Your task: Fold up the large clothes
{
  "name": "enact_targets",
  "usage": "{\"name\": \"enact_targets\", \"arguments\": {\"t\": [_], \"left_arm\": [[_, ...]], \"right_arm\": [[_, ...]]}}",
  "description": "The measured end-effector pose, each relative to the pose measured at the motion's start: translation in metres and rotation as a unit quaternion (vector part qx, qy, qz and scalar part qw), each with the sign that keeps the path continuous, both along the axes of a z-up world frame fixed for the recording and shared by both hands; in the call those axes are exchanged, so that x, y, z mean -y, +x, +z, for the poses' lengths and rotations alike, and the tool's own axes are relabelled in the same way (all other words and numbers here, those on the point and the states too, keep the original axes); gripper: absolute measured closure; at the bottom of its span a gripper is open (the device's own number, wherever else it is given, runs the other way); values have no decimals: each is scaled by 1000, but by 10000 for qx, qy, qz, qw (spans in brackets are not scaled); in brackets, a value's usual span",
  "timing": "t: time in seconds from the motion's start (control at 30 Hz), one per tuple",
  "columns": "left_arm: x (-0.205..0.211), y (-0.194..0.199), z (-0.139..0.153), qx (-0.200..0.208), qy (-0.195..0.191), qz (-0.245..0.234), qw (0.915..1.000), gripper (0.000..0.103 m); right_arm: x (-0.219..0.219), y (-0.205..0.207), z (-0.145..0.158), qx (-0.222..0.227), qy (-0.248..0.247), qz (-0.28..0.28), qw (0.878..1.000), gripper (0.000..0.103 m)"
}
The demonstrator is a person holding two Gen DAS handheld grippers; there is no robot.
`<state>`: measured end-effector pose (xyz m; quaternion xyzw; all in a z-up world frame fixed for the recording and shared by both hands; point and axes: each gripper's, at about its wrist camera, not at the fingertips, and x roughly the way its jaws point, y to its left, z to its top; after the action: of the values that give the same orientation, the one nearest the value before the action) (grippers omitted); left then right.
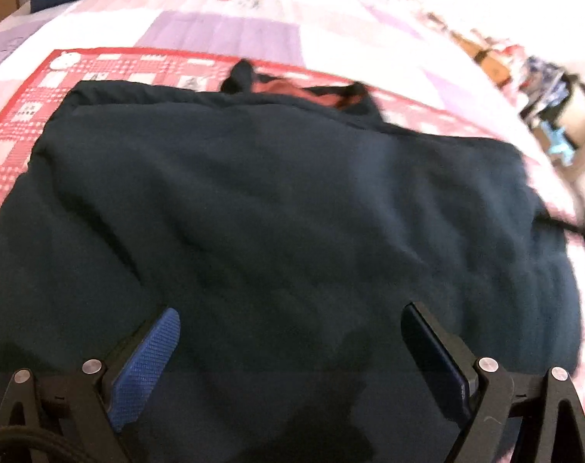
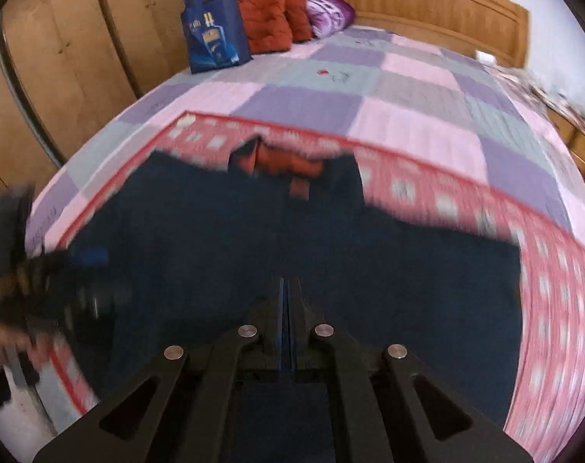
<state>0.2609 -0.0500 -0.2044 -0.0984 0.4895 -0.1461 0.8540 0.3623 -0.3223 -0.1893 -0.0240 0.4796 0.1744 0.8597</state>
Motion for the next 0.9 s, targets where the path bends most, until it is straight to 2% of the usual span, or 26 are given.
{"name": "enact_targets", "arguments": {"t": [0.1,0.17,0.23,0.27,0.3,0.37,0.43,0.53,0.63,0.8,0.9], "left_arm": [[13,-36,-2,-129,-215,-274,9993,7],[27,-56,-14,-310,-220,-524,9979,7],[43,-64,-30,-408,209,-712,9964,7],[51,-64,-38,-326,486,-786,9952,7],[55,-58,-43,-284,606,-776,9947,7],[55,-38,-48,-248,544,-591,9965,3],[54,-16,-49,-204,505,-394,9977,2],[55,9,-42,-5,465,-164,9988,2],[59,29,-36,226,604,-87,9979,2],[63,74,-33,396,856,31,9955,2],[60,110,-32,359,903,183,9951,0]], "right_arm": [[-4,-71,-18,-234,-188,-183,9994,101],[-7,-94,-34,-437,-233,-276,9984,101],[-12,-98,-53,-522,-443,-295,9972,100],[-14,-96,-57,-482,-494,-287,9972,100],[-17,-89,-63,-436,-517,-253,9974,101],[-22,-68,-71,-255,-702,-228,9969,101],[-21,-40,-75,-221,-609,-315,9974,101],[-19,-10,-73,-20,-554,-385,9977,102],[-17,16,-70,182,-654,-442,9967,101],[-6,64,-72,35,-373,-719,9967,101],[-6,90,-72,-19,-337,-808,9962,101]]}}
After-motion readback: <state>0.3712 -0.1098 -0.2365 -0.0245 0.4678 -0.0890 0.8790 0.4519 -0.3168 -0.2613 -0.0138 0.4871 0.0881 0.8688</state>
